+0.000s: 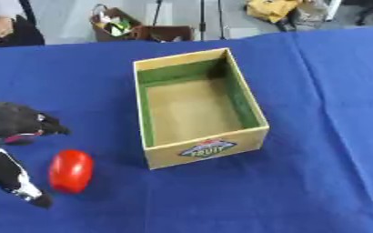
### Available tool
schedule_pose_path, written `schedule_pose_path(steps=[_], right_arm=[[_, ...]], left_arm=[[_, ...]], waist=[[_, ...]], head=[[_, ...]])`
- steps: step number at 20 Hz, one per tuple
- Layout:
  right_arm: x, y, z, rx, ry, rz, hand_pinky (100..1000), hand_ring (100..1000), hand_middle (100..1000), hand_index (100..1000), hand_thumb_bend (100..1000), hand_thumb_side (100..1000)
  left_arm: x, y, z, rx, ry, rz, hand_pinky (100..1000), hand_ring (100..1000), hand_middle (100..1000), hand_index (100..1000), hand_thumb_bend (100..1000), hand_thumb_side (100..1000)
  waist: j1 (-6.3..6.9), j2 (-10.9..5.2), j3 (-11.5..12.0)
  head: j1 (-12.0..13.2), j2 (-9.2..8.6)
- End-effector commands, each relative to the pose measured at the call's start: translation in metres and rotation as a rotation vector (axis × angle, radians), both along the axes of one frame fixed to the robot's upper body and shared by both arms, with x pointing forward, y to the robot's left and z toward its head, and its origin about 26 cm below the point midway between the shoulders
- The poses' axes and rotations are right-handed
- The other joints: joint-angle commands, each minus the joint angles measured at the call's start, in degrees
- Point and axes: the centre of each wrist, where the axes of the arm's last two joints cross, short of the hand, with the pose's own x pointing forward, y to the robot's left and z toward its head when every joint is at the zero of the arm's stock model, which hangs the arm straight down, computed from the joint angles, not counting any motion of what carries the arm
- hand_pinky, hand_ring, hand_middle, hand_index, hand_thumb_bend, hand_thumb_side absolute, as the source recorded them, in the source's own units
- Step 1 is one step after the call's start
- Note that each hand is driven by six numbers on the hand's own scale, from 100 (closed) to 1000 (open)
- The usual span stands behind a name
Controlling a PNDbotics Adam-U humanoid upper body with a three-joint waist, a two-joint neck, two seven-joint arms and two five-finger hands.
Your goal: Pick up objects on the table and place them in the box.
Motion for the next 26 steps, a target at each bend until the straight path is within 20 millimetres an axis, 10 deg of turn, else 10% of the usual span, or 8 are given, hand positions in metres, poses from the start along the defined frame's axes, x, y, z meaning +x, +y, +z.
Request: schedule_pose_path(steps=[1, 17, 26], right_arm=[[-0.003, 0.0, 0.007, -0.017, -0.025, 0.002, 699, 712, 624, 752, 100, 801], [-0.003, 0.0, 0.006, -0.014, -0.018, 0.004, 700, 714, 624, 753, 100, 802], [-0.003, 0.0, 0.006, -0.014, -0.017, 0.005, 701, 714, 624, 754, 100, 802]], left_arm=[[0.002, 0.002, 0.007, 0.031, -0.015, 0.006, 654, 820, 847, 1000, 825, 843], [0.012, -0.006, -0.011, -0.013, 0.005, 0.034, 559, 749, 754, 981, 688, 818], [0.012, -0.007, -0.014, -0.002, 0.011, 0.02, 240, 488, 480, 746, 352, 634]], waist=[[-0.05, -0.91, -0.01], [-0.15, -0.31, -0.56], [-0.1, -0.26, -0.59]], head=[[0.14, -0.55], [0.63, -0.69], [0.73, -0.7]])
